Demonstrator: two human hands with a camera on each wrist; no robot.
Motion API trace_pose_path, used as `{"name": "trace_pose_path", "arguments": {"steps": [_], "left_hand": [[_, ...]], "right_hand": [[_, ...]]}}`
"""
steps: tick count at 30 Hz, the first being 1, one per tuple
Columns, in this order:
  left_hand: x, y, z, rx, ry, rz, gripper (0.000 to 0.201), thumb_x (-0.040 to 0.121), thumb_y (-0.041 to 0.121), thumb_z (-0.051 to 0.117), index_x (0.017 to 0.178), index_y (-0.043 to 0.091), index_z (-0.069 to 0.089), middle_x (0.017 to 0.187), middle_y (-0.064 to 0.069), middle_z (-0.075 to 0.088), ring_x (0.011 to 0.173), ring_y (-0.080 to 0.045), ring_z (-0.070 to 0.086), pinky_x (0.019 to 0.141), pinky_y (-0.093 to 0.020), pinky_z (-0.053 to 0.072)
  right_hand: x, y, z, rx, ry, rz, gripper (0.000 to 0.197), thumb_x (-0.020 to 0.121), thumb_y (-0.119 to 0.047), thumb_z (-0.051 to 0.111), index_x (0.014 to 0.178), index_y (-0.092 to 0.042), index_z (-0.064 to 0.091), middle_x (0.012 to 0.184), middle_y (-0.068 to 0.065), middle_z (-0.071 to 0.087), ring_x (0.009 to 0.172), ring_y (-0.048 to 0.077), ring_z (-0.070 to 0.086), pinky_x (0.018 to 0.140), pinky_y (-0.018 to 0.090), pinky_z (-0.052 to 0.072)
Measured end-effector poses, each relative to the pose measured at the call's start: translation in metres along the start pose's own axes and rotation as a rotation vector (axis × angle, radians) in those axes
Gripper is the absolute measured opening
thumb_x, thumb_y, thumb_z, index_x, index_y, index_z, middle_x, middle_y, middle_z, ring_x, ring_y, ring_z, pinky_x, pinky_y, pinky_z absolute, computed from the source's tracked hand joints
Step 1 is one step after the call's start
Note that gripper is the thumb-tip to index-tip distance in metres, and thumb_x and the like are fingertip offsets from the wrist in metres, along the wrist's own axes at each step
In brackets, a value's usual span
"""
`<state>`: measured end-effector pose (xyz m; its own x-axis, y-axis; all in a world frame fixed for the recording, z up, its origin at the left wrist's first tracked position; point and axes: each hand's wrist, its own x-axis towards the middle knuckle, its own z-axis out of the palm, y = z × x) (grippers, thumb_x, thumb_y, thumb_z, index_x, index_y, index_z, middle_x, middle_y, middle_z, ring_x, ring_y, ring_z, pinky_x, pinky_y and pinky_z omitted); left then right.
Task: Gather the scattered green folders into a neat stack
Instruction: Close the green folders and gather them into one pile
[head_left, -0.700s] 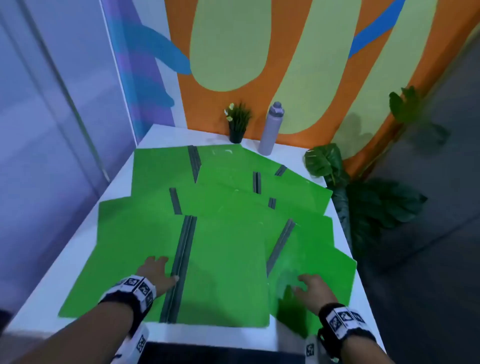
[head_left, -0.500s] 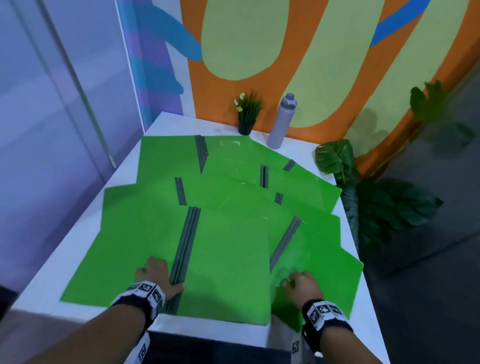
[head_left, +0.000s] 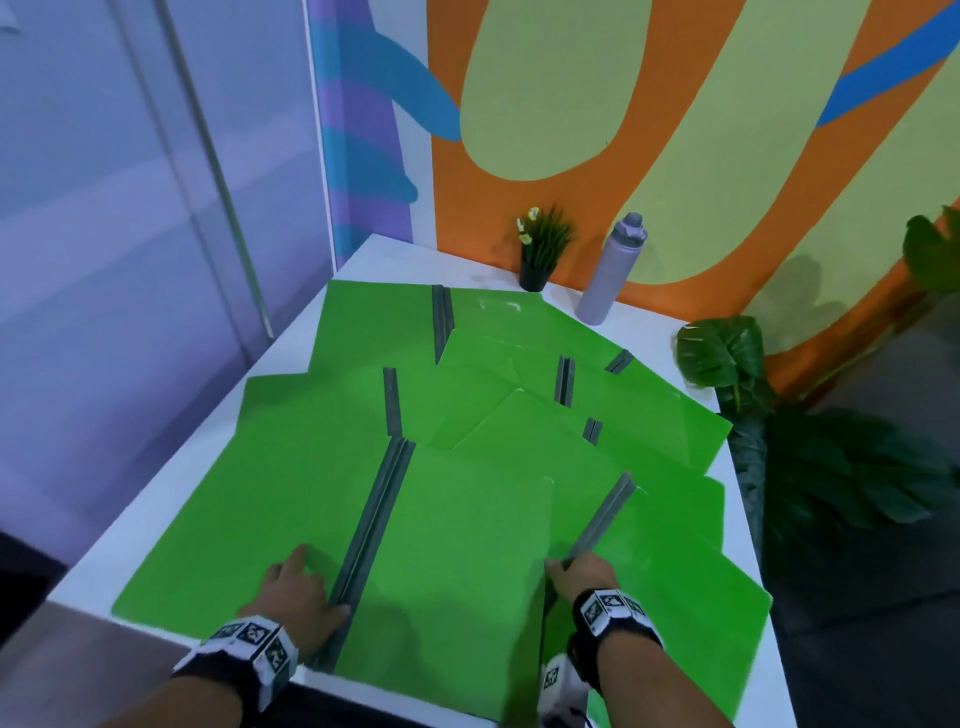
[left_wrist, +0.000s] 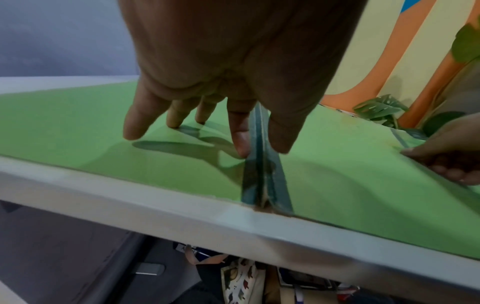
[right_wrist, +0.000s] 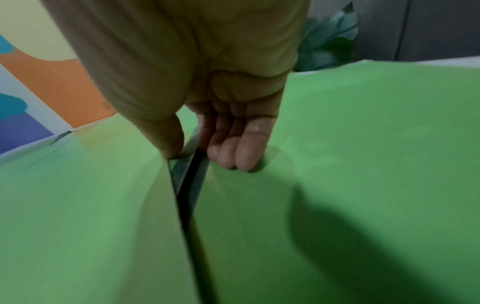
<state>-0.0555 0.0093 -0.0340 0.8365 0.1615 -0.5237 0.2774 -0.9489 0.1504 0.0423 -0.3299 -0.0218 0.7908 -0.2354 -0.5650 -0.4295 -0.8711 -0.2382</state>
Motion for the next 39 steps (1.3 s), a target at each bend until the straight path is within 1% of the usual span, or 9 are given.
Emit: {"name": "trace_pose_path", "arguments": {"steps": [4,8,10,12,16,23,30,35,39], "left_hand": [[-0.012,0.022,-0.006,0.030,-0.008,0.010,0.033,0.081,0.046,0.065,0.064,0.024,0.047,0.163,-0.001,0.010,0.146,-0.024,0.023,0.110,-0.053,0.040],[-0.008,0.024,-0.010,-0.114,0.062,0.030,0.025,0.086,0.031,0.059,0.066,0.023,0.046,0.155,-0.006,0.031,0.141,-0.022,0.032,0.111,-0.046,0.040],[-0.007,0.023,-0.025,-0.262,0.191,0.059,0.025,0.089,0.024,0.055,0.066,0.020,0.043,0.131,-0.007,0.050,0.104,-0.016,0.057,0.094,-0.035,0.052],[-0.009,0.024,-0.054,-0.392,0.369,0.081,0.026,0.092,0.013,0.049,0.067,0.016,0.042,0.098,-0.010,0.057,0.070,-0.016,0.052,0.073,-0.038,0.051],[-0.028,0.029,-0.131,-0.538,0.621,0.069,0.021,0.096,0.012,0.043,0.076,0.008,0.045,0.065,-0.005,0.046,0.055,-0.022,0.043,0.058,-0.036,0.033],[-0.064,0.058,-0.201,-0.805,0.879,0.180,0.011,0.098,0.015,0.041,0.093,0.007,0.043,0.066,-0.006,0.046,0.057,-0.021,0.041,0.062,-0.035,0.027],[-0.042,0.066,-0.137,-1.173,0.488,0.038,0.006,0.097,0.014,0.041,0.102,0.012,0.044,0.081,-0.006,0.047,0.068,-0.019,0.043,0.058,-0.033,0.041],[-0.016,0.048,-0.089,-1.206,-0.015,-0.087,0.051,0.090,-0.012,0.037,0.136,0.010,0.041,0.107,-0.015,0.057,0.092,-0.031,0.053,0.077,-0.043,0.049],[0.004,0.032,-0.078,-1.403,-0.232,-0.231,0.033,0.099,0.021,0.042,0.122,0.000,0.051,0.093,-0.017,0.055,0.085,-0.033,0.056,0.081,-0.050,0.054]], "right_hand": [[-0.002,-0.003,0.007,0.063,0.012,0.037,0.027,0.093,-0.026,0.053,0.103,-0.003,0.064,0.092,0.008,0.067,0.076,0.020,0.062,0.064,0.027,0.056],[-0.005,0.003,0.001,0.251,0.074,0.000,0.020,0.090,-0.019,0.052,0.096,-0.003,0.062,0.086,0.009,0.067,0.074,0.024,0.065,0.063,0.031,0.054],[-0.011,0.005,-0.015,0.353,0.158,-0.045,0.016,0.091,-0.011,0.052,0.078,-0.004,0.056,0.077,0.010,0.060,0.065,0.023,0.057,0.058,0.027,0.045],[-0.019,0.007,-0.038,0.448,0.299,-0.097,0.031,0.090,-0.003,0.052,0.059,-0.007,0.048,0.068,0.014,0.056,0.056,0.021,0.051,0.058,0.030,0.048],[-0.046,0.006,-0.093,0.547,0.463,-0.160,0.021,0.092,-0.008,0.048,0.071,-0.005,0.050,0.087,0.021,0.060,0.077,0.031,0.059,0.076,0.045,0.053],[-0.106,-0.029,-0.167,0.510,0.755,-0.521,0.018,0.087,-0.003,0.053,0.072,-0.010,0.047,0.112,0.018,0.065,0.104,0.027,0.060,0.076,0.028,0.038],[-0.121,-0.063,-0.111,0.340,0.581,-0.728,0.018,0.084,-0.009,0.060,0.070,-0.013,0.049,0.089,0.008,0.070,0.075,0.021,0.066,0.066,0.035,0.056],[-0.130,-0.089,-0.065,0.391,0.372,-0.851,0.016,0.087,-0.029,0.060,0.077,-0.018,0.055,0.097,-0.002,0.070,0.095,0.008,0.064,0.083,0.023,0.051],[-0.121,-0.098,-0.043,0.329,0.096,-0.843,0.014,0.092,-0.034,0.055,0.087,-0.020,0.057,0.089,-0.005,0.067,0.084,0.008,0.062,0.079,0.026,0.054]]}}
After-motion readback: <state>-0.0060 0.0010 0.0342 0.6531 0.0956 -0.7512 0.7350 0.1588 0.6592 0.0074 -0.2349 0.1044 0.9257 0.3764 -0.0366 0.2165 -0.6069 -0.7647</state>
